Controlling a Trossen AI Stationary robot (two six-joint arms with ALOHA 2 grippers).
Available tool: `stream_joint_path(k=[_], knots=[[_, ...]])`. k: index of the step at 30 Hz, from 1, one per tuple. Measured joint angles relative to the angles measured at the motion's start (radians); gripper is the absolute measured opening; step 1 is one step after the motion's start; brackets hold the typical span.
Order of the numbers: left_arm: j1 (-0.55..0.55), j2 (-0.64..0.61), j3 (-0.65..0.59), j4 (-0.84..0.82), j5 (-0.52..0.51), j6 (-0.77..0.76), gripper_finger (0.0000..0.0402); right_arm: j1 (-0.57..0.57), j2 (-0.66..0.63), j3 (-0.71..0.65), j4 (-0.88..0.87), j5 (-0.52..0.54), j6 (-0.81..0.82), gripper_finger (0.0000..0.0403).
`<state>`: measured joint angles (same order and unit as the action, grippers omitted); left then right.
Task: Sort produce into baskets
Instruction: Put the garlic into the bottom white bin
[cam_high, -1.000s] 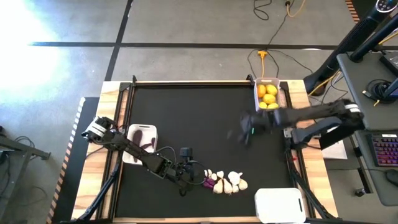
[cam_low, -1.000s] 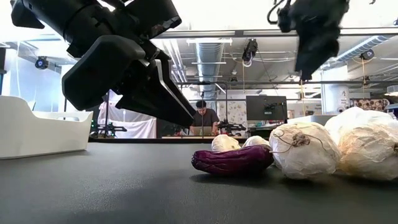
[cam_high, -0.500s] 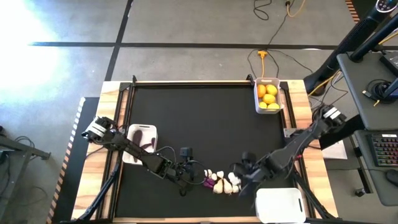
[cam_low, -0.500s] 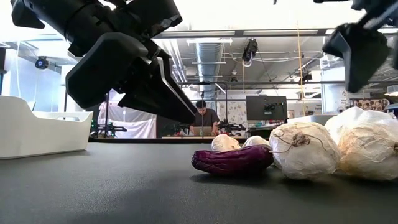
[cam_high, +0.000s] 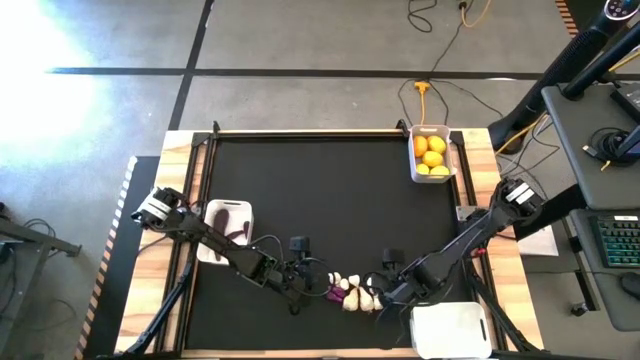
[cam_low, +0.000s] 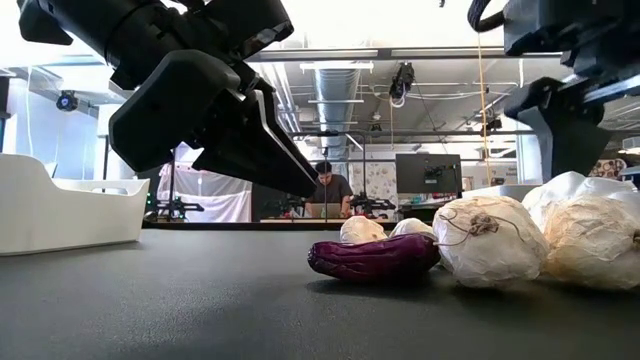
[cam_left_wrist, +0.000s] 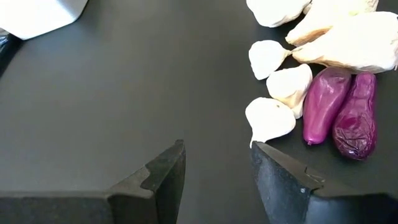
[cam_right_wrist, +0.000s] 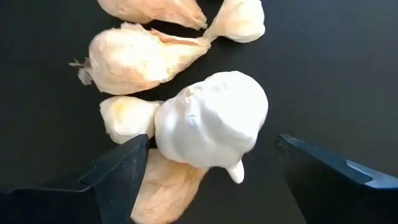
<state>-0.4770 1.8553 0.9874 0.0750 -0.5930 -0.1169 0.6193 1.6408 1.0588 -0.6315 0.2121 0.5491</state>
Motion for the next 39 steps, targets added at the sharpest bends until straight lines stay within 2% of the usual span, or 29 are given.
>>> stream_joint_path(k=[8,18,21,24,27,30,32,36,39], knots=[[0.0,0.0,0.0,0.0,0.0,0.0,0.0166,-0.012,0.034,0.0,0.079,0.024,-0.066,0.0325],[0.001,0.0,0.0,0.0,-0.001,0.0,0.0166,-0.029,0.039,0.001,0.069,0.024,-0.08,0.0258],[0.001,0.0,0.0,0.0,-0.001,0.0,0.0166,-0.042,0.011,0.045,0.01,0.024,-0.079,0.025],[0.001,0.0,0.0,0.0,-0.001,0.0,0.0166,-0.05,-0.021,0.146,-0.13,0.024,-0.043,0.025],[0.001,0.0,0.0,0.0,-0.001,0.0,0.0166,-0.045,-0.052,0.269,-0.293,-0.028,0.087,0.025],[0.001,0.0,0.0,0.0,-0.002,0.0,0.0166,0.0,-0.086,0.36,-0.407,-0.144,0.323,0.025],[0.001,0.0,0.0,0.004,-0.002,0.001,0.0166,0.059,-0.101,0.384,-0.42,-0.193,0.485,0.025],[0.001,0.0,0.001,0.019,-0.002,0.003,0.0166,0.209,-0.112,0.384,-0.427,-0.198,0.771,0.0251],[0.001,0.0,0.001,0.027,-0.002,0.007,0.0166,0.318,-0.088,0.367,-0.455,-0.177,0.903,0.0251]])
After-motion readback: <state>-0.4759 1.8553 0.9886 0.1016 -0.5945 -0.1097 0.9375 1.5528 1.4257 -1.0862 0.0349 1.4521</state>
